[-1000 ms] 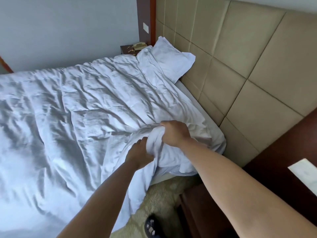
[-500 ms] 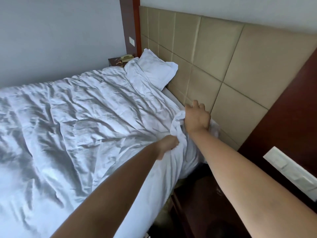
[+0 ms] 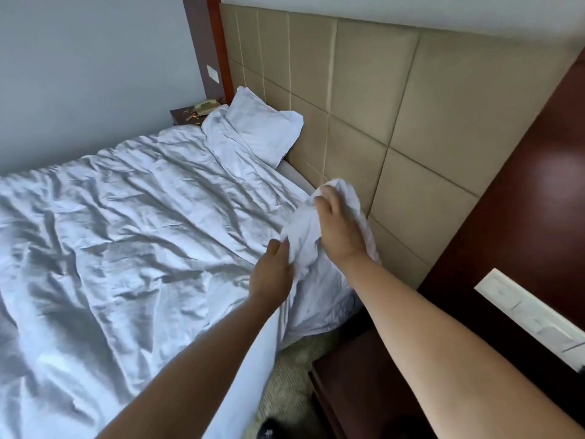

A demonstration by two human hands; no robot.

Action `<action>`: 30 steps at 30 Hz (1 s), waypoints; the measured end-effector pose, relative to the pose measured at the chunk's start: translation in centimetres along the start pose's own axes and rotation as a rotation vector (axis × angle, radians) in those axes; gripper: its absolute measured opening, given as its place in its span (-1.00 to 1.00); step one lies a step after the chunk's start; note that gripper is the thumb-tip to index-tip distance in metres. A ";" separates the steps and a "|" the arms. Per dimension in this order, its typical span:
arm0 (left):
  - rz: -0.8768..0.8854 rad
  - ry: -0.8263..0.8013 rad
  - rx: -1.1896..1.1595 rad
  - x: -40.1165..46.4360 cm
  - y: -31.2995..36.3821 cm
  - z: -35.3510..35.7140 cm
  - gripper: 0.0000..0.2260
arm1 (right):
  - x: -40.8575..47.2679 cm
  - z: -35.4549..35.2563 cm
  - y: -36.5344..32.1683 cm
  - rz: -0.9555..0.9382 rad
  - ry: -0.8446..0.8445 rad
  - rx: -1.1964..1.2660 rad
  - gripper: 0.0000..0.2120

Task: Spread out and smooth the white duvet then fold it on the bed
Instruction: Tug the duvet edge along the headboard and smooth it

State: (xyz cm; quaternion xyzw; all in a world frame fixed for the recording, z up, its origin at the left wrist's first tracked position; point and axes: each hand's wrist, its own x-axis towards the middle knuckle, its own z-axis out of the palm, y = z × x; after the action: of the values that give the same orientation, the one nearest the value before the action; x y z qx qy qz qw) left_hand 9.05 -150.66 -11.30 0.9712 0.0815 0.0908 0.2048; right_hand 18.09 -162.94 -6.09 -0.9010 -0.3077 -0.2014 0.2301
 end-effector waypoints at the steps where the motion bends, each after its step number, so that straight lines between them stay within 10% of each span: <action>1: 0.063 -0.137 0.015 0.3 -0.8 0.7 -0.57 | -0.2 0.7 0.9 -0.020 -0.071 -0.018 -0.62; 4: 0.102 -0.720 0.193 1.2 -2.8 2.7 -0.37 | -2.2 4.2 4.3 0.132 -0.678 -0.203 -0.43; 8: 0.045 -0.823 0.292 2.7 -3.8 5.3 -0.44 | -5.4 8.6 7.1 0.322 -1.197 -0.329 -0.41; 30: 0.033 -0.832 0.312 17.5 -8.0 7.4 -0.47 | 5.5 15.6 10.3 0.436 -1.096 -0.162 -0.55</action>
State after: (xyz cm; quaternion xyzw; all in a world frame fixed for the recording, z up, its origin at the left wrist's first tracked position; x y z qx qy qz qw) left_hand 26.61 -142.84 -18.78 0.9455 -0.0105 -0.3179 0.0696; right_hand 32.22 -159.34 -18.98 -0.9307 -0.1733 0.3221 0.0044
